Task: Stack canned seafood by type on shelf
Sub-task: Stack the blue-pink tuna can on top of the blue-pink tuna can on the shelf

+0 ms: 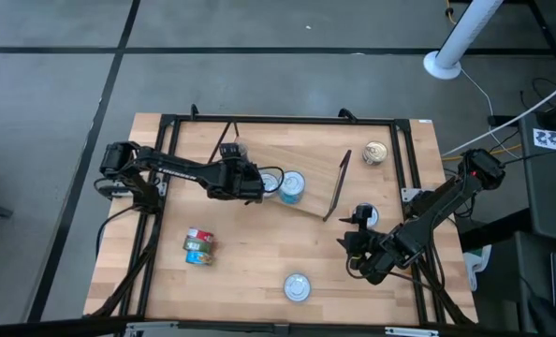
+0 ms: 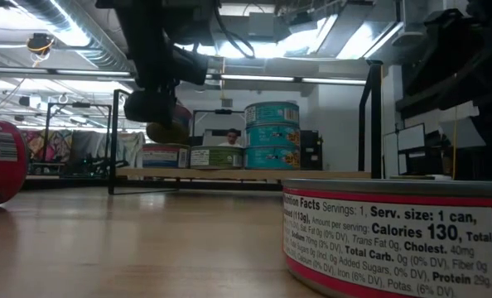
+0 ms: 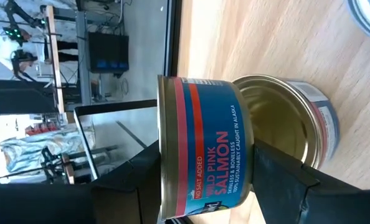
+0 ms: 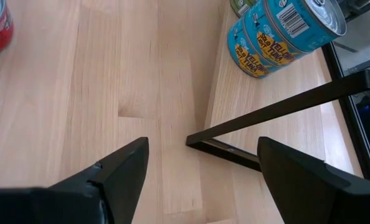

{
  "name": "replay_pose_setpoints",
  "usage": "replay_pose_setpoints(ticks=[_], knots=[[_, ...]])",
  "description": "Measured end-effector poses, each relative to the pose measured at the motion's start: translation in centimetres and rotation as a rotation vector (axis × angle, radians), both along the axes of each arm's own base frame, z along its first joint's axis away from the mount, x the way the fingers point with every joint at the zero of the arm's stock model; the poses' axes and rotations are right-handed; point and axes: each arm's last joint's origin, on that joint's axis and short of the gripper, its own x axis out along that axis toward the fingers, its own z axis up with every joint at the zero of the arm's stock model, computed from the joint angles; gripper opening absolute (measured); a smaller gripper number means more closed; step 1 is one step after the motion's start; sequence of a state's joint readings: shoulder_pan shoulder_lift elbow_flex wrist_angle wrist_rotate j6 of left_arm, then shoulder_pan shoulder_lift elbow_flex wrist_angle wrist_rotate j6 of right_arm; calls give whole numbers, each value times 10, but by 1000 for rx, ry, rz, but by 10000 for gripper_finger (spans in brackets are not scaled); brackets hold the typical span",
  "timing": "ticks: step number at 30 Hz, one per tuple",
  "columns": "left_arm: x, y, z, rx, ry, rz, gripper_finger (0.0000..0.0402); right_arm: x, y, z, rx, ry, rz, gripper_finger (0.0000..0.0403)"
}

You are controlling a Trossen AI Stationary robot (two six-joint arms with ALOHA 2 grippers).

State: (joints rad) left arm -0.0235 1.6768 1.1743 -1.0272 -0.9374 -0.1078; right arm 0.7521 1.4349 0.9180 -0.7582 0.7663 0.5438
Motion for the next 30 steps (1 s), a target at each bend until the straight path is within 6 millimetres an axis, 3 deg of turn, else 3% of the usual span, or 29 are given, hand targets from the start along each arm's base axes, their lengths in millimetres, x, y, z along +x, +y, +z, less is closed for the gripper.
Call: replay_pose_setpoints(ticks=[23,30], knots=[[1,1,-4,-35,8,-6,200,0,0,0,0,0,0,300],[2,1,-6,-57,19,-15,242,0,0,0,0,0,0,300]])
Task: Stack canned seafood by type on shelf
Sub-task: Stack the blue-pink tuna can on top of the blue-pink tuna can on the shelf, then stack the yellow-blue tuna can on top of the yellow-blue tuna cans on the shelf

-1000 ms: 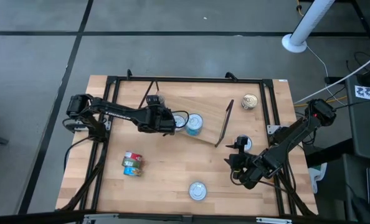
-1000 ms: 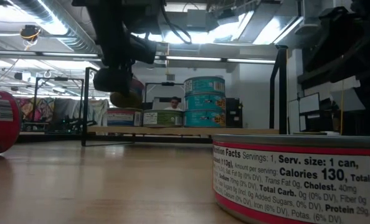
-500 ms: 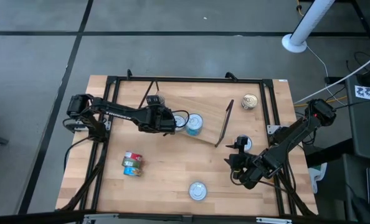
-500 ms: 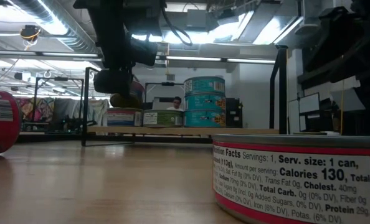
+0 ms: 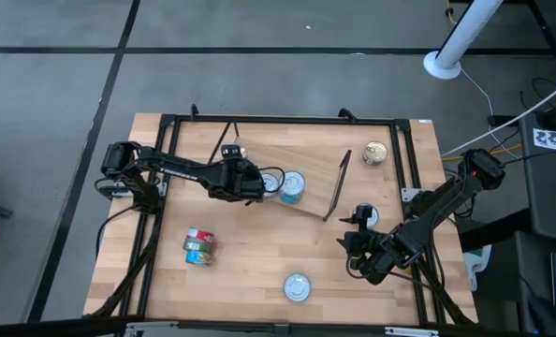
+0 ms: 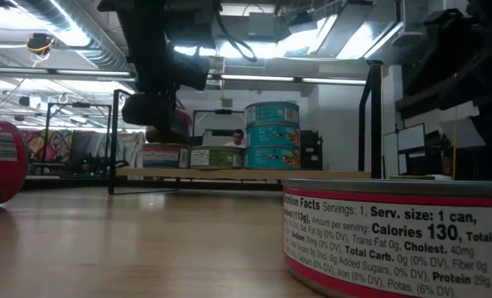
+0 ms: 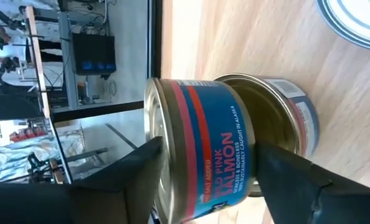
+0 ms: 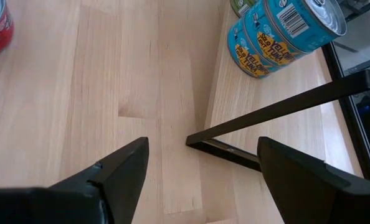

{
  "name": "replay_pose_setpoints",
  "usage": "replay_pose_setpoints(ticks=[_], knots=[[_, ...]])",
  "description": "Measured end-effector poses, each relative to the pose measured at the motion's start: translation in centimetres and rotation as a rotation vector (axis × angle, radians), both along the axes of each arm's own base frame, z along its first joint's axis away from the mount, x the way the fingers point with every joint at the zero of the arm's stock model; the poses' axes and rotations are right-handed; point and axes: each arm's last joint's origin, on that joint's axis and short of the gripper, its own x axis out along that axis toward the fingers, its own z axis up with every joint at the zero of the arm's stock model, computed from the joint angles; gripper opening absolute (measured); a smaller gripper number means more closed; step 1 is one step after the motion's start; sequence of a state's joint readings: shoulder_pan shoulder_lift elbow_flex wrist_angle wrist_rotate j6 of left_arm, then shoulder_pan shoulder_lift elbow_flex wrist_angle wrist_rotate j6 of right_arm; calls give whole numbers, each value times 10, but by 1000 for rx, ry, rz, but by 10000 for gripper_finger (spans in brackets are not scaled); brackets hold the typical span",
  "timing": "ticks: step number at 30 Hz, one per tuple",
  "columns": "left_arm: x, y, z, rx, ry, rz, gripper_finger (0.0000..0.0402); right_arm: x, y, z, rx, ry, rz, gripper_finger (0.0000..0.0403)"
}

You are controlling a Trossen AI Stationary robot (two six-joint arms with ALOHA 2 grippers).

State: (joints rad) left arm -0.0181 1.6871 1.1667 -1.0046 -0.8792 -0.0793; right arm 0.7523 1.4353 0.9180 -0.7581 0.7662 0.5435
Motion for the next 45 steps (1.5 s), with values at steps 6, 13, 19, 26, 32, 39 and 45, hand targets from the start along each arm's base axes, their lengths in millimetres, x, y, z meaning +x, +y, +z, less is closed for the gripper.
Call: replay_pose_setpoints(ticks=[6,13,19,26,32,39,45], knots=[[0,0,0,2,1,0,273,0,0,0,0,0,0,300],[0,-7,-1,-37,61,-69,276,0,0,0,0,0,0,300],[0,-11,-1,-36,91,-107,276,0,0,0,1,0,0,300],[-1,-14,2,-37,95,-109,276,0,0,0,1,0,0,300],[4,-26,19,-37,50,-121,276,0,0,0,1,1,0,300],[9,-51,31,-40,2,-201,276,-1,2,-1,55,49,21,300],[5,-78,31,-42,-6,-284,276,-1,3,-2,104,90,42,300]])
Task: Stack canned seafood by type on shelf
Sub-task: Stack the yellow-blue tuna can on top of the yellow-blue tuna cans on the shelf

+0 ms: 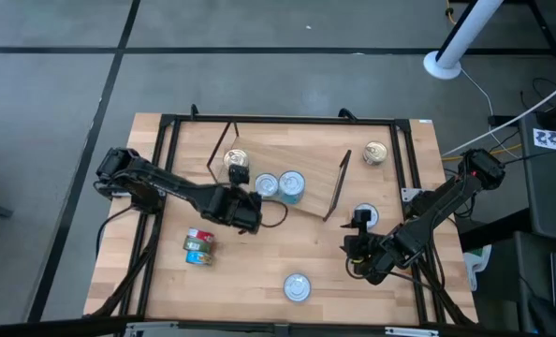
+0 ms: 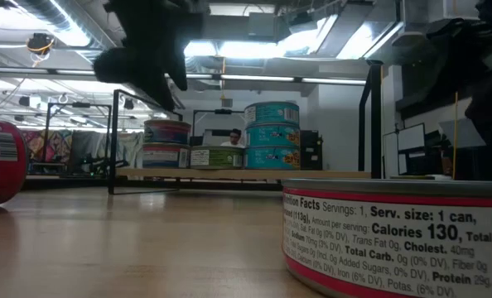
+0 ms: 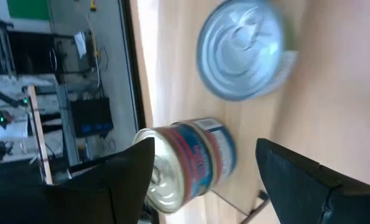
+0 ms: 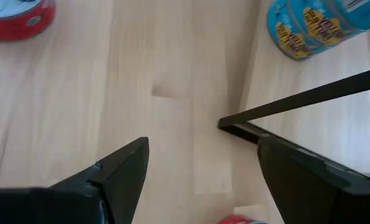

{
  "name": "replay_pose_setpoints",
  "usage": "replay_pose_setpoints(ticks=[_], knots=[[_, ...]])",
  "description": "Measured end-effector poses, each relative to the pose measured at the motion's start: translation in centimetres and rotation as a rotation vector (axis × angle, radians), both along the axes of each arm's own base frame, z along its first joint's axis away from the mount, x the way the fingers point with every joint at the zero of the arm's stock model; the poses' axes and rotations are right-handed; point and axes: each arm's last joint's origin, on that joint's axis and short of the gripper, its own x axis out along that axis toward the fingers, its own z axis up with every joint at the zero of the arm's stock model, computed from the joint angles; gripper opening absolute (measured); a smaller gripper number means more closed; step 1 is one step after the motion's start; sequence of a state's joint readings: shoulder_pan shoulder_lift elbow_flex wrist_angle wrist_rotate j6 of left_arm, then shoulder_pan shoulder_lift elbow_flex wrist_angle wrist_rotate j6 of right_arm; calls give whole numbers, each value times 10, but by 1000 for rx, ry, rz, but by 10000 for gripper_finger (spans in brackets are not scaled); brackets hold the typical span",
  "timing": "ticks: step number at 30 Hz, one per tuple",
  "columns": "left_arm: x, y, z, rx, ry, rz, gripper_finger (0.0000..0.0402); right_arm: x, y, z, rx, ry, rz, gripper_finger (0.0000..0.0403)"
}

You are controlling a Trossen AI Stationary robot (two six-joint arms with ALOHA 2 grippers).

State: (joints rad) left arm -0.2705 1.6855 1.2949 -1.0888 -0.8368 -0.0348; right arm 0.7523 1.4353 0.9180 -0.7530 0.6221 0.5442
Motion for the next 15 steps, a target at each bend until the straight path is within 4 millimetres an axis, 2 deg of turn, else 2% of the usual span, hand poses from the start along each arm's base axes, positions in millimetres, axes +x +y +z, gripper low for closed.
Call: replay_pose_setpoints(ticks=[6,15], knots=[[-4,-26,0,-47,-113,1,276,3,3,1,36,-34,1,300],[3,-57,4,-219,-446,83,276,8,7,4,69,-95,-3,300]])
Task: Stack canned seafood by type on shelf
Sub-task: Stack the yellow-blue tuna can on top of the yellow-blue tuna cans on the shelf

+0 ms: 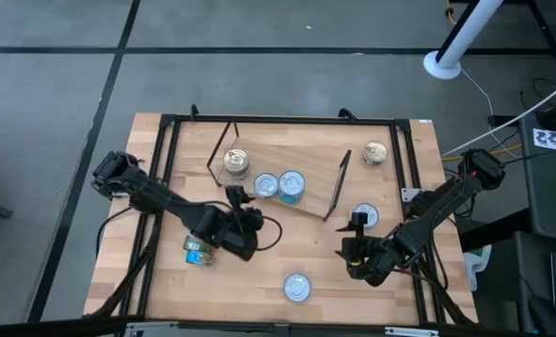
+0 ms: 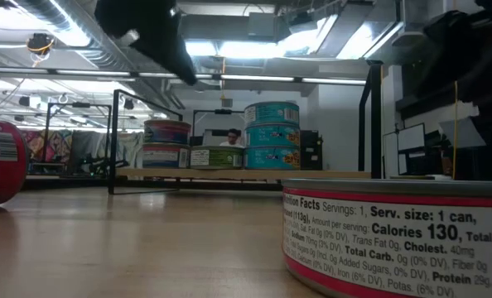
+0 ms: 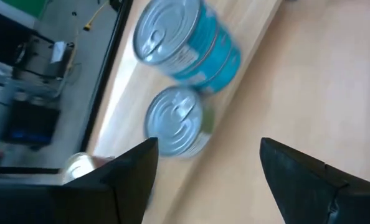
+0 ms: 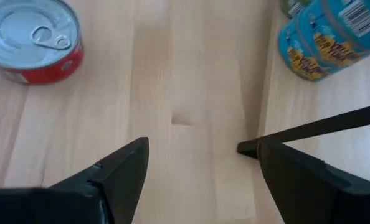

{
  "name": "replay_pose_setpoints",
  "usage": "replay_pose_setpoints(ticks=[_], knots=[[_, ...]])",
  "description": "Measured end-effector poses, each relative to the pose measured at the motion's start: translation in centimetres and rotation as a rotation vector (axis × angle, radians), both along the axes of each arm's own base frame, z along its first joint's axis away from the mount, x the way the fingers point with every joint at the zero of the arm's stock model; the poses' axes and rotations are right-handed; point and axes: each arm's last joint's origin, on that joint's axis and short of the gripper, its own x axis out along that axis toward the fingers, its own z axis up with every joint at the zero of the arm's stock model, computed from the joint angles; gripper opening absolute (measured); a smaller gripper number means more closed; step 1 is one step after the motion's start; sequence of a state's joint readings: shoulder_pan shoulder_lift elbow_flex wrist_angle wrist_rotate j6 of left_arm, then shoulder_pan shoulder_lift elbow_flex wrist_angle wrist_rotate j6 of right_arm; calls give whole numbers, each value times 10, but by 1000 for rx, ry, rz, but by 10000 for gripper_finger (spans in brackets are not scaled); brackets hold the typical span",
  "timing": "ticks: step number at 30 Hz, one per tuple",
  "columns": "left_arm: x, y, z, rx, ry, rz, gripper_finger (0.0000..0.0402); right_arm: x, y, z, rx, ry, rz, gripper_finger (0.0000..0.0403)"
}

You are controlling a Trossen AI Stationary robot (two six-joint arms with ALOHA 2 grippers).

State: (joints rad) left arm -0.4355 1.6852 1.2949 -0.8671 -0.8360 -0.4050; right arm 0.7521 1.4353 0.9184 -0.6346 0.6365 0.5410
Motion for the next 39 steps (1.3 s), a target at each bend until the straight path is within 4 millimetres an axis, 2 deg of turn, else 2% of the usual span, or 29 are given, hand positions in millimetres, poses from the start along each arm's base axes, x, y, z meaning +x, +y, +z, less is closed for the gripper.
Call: replay_pose_setpoints(ticks=[12,19,22,31,39], knots=[[-9,-30,0,-163,-108,8,276,2,0,2,-54,-60,-15,300],[-24,-58,-6,-466,89,-139,276,8,5,6,-75,-105,70,300],[-32,-68,-7,-537,172,-183,276,10,3,7,-72,-110,63,300],[-65,-77,-13,-578,413,-87,276,21,-9,6,-14,-76,34,300],[-84,-86,-14,-553,506,-82,276,27,-17,6,0,-64,5,300]])
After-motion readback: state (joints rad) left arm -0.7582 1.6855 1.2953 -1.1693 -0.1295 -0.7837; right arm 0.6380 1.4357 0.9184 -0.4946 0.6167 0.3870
